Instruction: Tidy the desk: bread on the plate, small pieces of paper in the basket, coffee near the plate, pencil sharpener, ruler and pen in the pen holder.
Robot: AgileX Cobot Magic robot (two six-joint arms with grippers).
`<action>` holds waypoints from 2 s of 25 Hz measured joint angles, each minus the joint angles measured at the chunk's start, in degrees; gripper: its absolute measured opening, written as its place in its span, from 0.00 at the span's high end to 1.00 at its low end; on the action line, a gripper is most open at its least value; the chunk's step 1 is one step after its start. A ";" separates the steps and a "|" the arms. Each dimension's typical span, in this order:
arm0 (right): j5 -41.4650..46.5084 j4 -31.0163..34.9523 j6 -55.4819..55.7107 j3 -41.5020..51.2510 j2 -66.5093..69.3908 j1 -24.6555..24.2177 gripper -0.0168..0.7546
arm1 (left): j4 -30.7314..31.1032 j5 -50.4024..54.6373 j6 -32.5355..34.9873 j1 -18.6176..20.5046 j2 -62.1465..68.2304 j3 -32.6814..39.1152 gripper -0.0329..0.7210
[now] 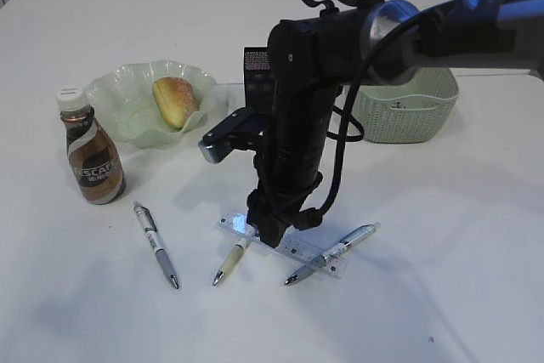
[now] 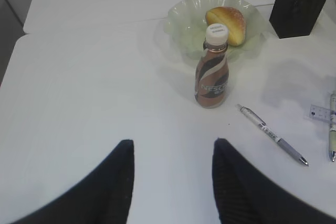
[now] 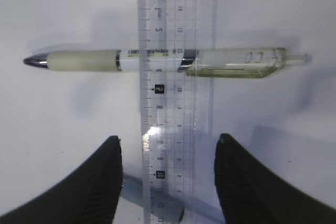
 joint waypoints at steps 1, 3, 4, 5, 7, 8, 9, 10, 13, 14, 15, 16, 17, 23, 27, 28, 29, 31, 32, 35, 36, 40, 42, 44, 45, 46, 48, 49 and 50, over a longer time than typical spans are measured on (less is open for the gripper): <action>-0.76 -0.10 0.00 0.00 0.33 0.00 0.40 | 0.00 0.00 0.00 0.00 0.00 0.00 0.50; -1.52 -0.20 -0.12 0.00 0.58 0.00 0.40 | 0.00 0.00 0.00 0.00 0.00 0.00 0.50; -2.05 -0.20 -0.34 0.00 0.69 0.00 0.40 | 0.00 0.00 0.00 0.00 0.00 0.00 0.50; -2.05 -0.20 -0.34 0.00 0.69 0.00 0.40 | 0.00 0.00 0.00 0.00 0.00 0.00 0.50; -2.41 -0.22 -0.69 0.00 0.93 0.00 0.40 | 0.00 0.00 0.00 0.00 0.00 0.00 0.50; -2.52 -0.22 -0.80 0.00 0.93 0.00 0.40 | 0.00 0.00 0.00 0.00 0.00 0.00 0.50; -2.52 -0.22 -0.90 0.00 0.93 0.00 0.40 | 0.00 0.00 0.00 0.00 0.00 0.00 0.50; -2.52 -0.10 -0.90 0.00 0.93 0.00 0.40 | 0.00 0.00 0.00 0.00 0.00 0.00 0.50; -2.41 0.63 -0.90 0.00 0.93 0.00 0.40 | 0.11 0.00 0.00 0.00 0.00 0.00 0.50; -2.28 0.68 -1.04 0.00 0.93 0.26 0.40 | 0.20 0.00 0.00 0.00 0.00 0.00 0.50; -2.18 0.68 -1.04 0.00 0.93 0.44 0.40 | 0.20 0.00 0.00 0.00 0.00 0.00 0.50; -2.15 0.68 -1.04 0.00 0.94 0.75 0.40 | 0.34 0.00 0.00 0.00 0.00 0.00 0.50; -2.15 0.68 -1.04 0.00 1.05 0.86 0.40 | 0.55 0.00 0.00 0.00 0.00 0.00 0.50; -2.05 0.17 -1.67 0.00 2.70 1.60 0.40 | 1.52 0.67 0.00 0.00 0.00 0.00 0.50; -2.05 -1.03 -1.67 0.00 3.65 1.60 0.40 | 1.76 0.90 0.00 0.00 0.00 0.00 0.50; -2.05 -1.04 -1.67 0.00 3.65 1.60 0.40 | 1.75 0.90 0.00 0.00 0.00 0.00 0.50; -2.05 -1.04 -1.67 0.00 3.65 1.60 0.40 | 1.79 0.90 0.00 0.00 0.00 0.00 0.50; -2.05 -1.04 -1.79 0.00 3.65 1.60 0.40 | 1.89 0.90 0.00 0.00 0.00 0.00 0.50; -2.05 -1.12 -1.79 0.00 3.65 1.60 0.40 | 1.89 0.90 0.00 0.00 0.00 0.00 0.50; -2.17 -1.12 -1.79 0.00 3.65 1.60 0.40 | 1.93 0.90 0.00 0.00 0.00 0.00 0.50; -2.30 -1.12 -1.79 0.00 3.65 1.60 0.40 | 2.02 0.90 0.00 0.00 0.00 0.00 0.50; -2.54 -1.12 -1.88 0.00 3.65 1.60 0.40 | 2.02 0.90 0.00 0.00 0.00 0.00 0.50; -2.62 -1.12 -1.88 0.00 3.65 1.60 0.41 | 2.02 0.90 0.00 0.00 0.00 0.00 0.50; -2.62 -1.12 -1.88 0.00 3.65 1.60 0.44 | 2.02 0.90 0.00 0.00 0.00 0.00 0.50; -2.67 -1.12 -1.88 0.00 3.65 1.60 0.46 | 2.02 0.90 0.00 0.00 0.00 0.00 0.50; -2.76 -1.12 -1.88 0.00 3.65 1.60 0.47 | 2.02 0.90 0.00 0.00 0.00 0.00 0.50; -2.76 -1.12 -1.88 0.00 3.65 1.60 0.49 | 2.02 0.90 0.00 0.00 0.00 0.00 0.50; -2.89 -1.12 -1.88 0.00 3.65 1.60 0.52 | 2.02 0.90 0.00 0.00 0.00 0.00 0.50; -2.89 -1.12 -1.88 0.00 3.65 1.60 0.53 | 2.02 0.90 0.00 0.00 0.00 0.00 0.50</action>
